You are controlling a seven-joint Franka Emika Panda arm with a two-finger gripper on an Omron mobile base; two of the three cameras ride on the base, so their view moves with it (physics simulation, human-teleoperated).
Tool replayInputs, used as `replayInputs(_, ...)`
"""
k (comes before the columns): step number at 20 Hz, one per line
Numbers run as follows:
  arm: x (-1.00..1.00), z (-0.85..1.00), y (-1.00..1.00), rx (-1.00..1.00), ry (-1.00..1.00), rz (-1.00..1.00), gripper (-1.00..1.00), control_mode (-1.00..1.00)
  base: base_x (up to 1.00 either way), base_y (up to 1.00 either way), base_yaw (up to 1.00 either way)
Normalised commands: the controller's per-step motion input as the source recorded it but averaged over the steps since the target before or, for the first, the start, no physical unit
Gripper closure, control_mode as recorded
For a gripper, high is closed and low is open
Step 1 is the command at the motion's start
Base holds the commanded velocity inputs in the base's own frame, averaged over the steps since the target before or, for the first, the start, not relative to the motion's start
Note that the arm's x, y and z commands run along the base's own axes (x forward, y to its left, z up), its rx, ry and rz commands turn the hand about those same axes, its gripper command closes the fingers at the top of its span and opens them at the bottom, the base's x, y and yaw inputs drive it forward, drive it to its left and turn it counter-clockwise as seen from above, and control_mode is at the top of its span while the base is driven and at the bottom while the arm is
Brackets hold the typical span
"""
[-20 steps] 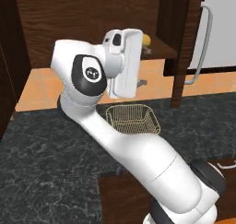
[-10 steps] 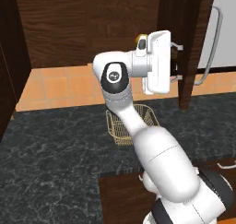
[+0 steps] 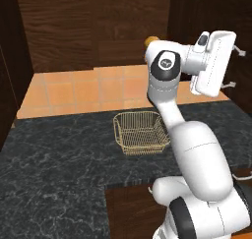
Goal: Open the cabinet, pick up the bread from the cabinet and place it in the basket. Then move the basket to the dining counter.
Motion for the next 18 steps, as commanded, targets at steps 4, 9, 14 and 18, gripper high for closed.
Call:
replayInputs(4, 0.13, 0.00, -0.91, 0.20, 0.00, -0.02, -1.00, -1.00, 0.00, 0.00, 0.00)
replayInputs(9, 0.09, -0.14, 0.50, 0.01, -0.02, -0.08, -1.00, -1.00, 0.00, 0.00, 0.00)
replayInputs(14, 0.03, -0.43, 0.93, 0.23, -0.18, -0.05, -1.00, -1.00, 0.00, 0.00, 0.00)
replayInputs(18, 0.27, -0.95, 0.45, 0.66, -0.08, -0.09, -1.00, -1.00, 0.00, 0.00, 0.00)
